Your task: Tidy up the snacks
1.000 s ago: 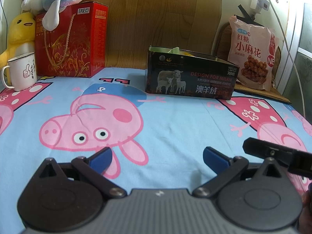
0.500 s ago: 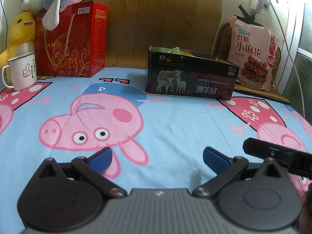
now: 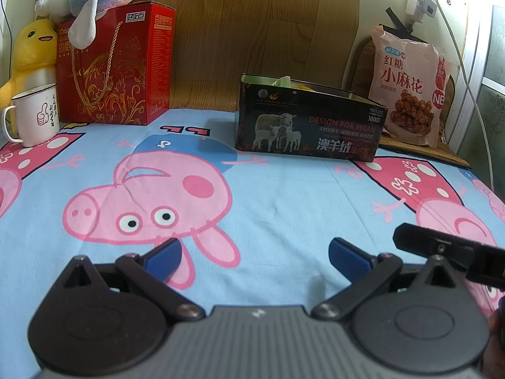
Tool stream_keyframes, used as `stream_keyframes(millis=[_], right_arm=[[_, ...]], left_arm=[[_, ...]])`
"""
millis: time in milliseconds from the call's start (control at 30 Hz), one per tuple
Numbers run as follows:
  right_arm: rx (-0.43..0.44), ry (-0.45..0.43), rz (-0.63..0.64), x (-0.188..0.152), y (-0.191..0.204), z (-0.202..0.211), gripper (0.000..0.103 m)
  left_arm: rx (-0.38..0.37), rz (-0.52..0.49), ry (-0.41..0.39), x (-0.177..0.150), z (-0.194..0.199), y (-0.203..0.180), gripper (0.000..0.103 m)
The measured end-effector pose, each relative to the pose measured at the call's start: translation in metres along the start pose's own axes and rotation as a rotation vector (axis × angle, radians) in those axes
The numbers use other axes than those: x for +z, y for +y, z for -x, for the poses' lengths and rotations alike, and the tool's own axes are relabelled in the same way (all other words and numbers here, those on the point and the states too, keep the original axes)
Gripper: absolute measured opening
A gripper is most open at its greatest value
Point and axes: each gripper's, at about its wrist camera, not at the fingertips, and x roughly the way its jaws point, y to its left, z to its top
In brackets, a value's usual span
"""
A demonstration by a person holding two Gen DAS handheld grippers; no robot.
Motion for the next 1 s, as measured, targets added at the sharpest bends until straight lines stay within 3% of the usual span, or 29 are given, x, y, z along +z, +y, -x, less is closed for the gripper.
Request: stream_keyframes(millis=[1000], right_arm=[[0.000, 0.004, 0.006, -0.0011, 0.0014, -0.0012, 0.075]], left_arm=[[-0.009, 0.002, 0.007, 0.0007, -0.0003, 0.0003, 0.103]])
